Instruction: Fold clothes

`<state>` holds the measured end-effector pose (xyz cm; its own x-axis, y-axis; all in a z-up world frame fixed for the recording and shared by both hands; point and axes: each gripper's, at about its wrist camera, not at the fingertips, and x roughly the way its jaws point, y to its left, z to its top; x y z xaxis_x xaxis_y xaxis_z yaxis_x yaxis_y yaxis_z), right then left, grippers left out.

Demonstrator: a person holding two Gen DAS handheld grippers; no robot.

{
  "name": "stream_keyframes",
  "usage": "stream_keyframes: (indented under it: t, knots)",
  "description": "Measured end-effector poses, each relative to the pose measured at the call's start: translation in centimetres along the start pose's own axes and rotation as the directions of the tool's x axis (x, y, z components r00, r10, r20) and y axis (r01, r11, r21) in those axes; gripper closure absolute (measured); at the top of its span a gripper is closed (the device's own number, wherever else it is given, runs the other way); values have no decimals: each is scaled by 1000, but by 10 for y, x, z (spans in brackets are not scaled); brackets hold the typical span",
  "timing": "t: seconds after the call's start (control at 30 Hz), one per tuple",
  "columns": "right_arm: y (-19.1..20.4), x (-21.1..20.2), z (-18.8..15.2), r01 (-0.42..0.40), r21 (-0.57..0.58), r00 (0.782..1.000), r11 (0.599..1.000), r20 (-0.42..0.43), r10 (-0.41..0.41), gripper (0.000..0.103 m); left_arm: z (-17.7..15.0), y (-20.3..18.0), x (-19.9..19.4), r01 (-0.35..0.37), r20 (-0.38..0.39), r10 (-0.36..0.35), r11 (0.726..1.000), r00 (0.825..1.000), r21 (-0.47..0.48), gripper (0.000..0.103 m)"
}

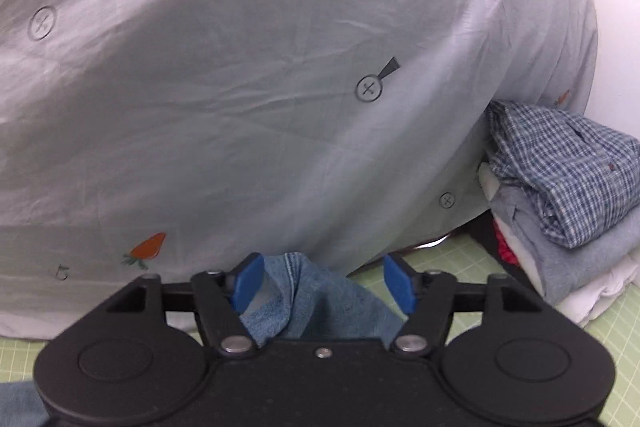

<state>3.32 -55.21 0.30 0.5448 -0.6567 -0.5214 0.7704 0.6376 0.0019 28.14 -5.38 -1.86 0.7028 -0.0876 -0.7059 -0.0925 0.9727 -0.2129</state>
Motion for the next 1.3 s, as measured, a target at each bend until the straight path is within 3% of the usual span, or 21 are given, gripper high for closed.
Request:
stream_keyframes:
  t: [0.1, 0.2, 0.3, 0.37, 0.5, 0.57, 0.6, 0.63, 0.73, 0.87, 0.97, 1.13, 1.27, 1.3]
  knots:
    - [-2, -6, -47, -29, -7, 992, 1000, -123, 28, 26, -42, 28, -2, -95, -112, 98, 995, 989, 35, 13]
    - [-11, -19, -98, -37, 15, 963, 999, -265, 40, 26, -87, 67, -8, -214, -233, 210, 977, 949, 10, 13]
    - [-16, -42, -139, -46, 19, 934, 999, -353, 50, 26, -116, 101, -22, -281, -295, 251, 957, 922, -64, 13]
    - [-18, -57, -156, -48, 22, 919, 999, -391, 53, 25, -128, 115, -26, -285, -320, 231, 949, 919, -133, 13]
    - [-14, -83, -173, -67, 49, 901, 997, -426, 82, 25, -144, 121, -25, -203, -379, 105, 952, 920, -227, 15]
    - [-11, -94, -173, -84, 45, 904, 995, -418, 95, 25, -150, 118, -27, -169, -372, 67, 954, 926, -249, 33]
    - [-9, -99, -170, -89, 35, 908, 995, -407, 95, 25, -153, 116, -29, -156, -367, 52, 953, 929, -259, 57]
    - [-7, -105, -169, -91, 24, 913, 996, -397, 93, 25, -156, 115, -30, -152, -355, 50, 952, 934, -267, 71]
    - [-5, -123, -166, -97, 0, 926, 995, -366, 90, 24, -163, 123, -37, -105, -319, -5, 939, 948, -327, 85]
    - [-12, -144, -175, -102, 13, 931, 995, -351, 100, 24, -168, 149, -52, -129, -300, 13, 920, 954, -371, 88]
    - [-23, -159, -192, -108, 37, 922, 993, -369, 114, 24, -175, 177, -67, -138, -292, 10, 896, 956, -422, 88]
    - [-49, -178, -219, -131, 62, 897, 989, -418, 145, 24, -179, 187, -94, -219, -293, 123, 922, 948, -320, 87]
    - [-73, -178, -218, -137, 95, 889, 986, -427, 165, 20, -179, 171, -113, -264, -288, 192, 934, 938, -239, 79]
    - [-80, -176, -214, -137, 103, 893, 985, -418, 168, 16, -179, 165, -118, -271, -279, 204, 935, 938, -228, 72]
